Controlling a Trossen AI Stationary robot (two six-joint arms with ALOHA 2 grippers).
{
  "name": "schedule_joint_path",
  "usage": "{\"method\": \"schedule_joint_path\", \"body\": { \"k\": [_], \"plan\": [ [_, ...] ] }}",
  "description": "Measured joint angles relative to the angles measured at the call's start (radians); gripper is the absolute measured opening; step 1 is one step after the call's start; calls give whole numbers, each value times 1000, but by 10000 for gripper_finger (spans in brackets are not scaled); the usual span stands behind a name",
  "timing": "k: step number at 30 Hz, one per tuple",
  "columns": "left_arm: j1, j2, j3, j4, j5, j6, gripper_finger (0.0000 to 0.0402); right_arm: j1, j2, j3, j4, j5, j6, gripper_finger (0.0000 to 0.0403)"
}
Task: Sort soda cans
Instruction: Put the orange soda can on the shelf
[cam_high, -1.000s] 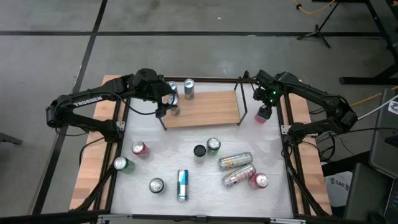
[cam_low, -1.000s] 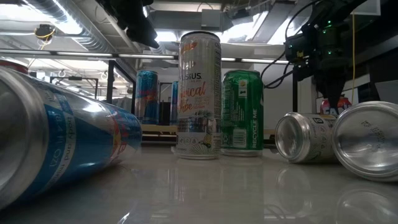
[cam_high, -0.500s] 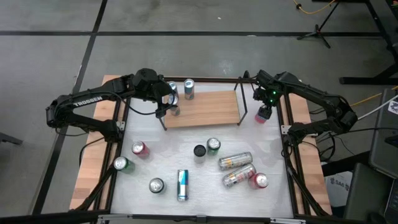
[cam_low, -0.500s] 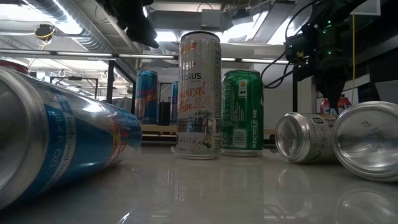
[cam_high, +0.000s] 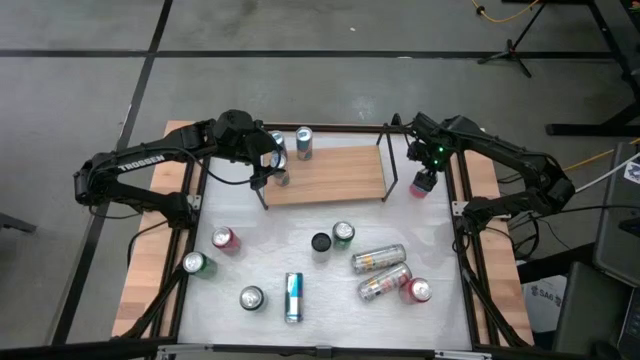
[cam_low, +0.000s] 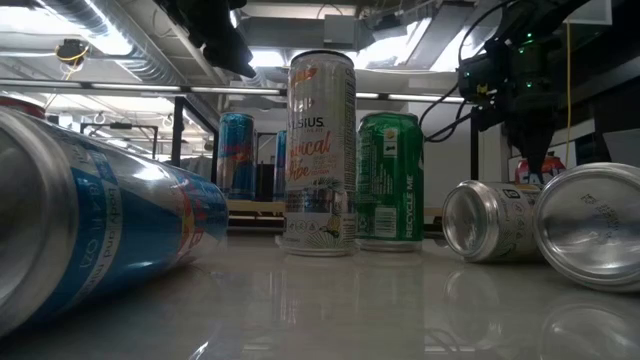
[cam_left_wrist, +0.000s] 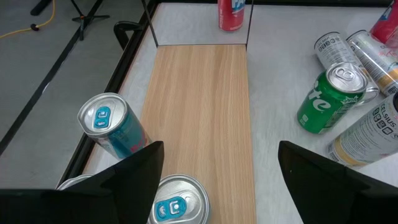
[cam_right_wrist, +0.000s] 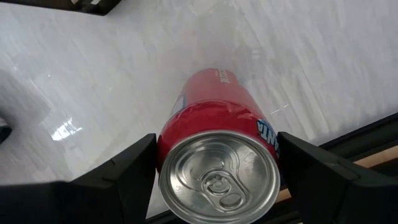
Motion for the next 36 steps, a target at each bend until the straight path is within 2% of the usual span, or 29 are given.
{"method": "schedule_joint_path", "body": {
  "k": [17,36],
  "plan": [
    [0,0,0,0,0,0,305,-1,3,58,-9,3,26,289],
    [0,0,0,1,0,0,305,0,0,301,-223,-19,55,289]
  ]
}}
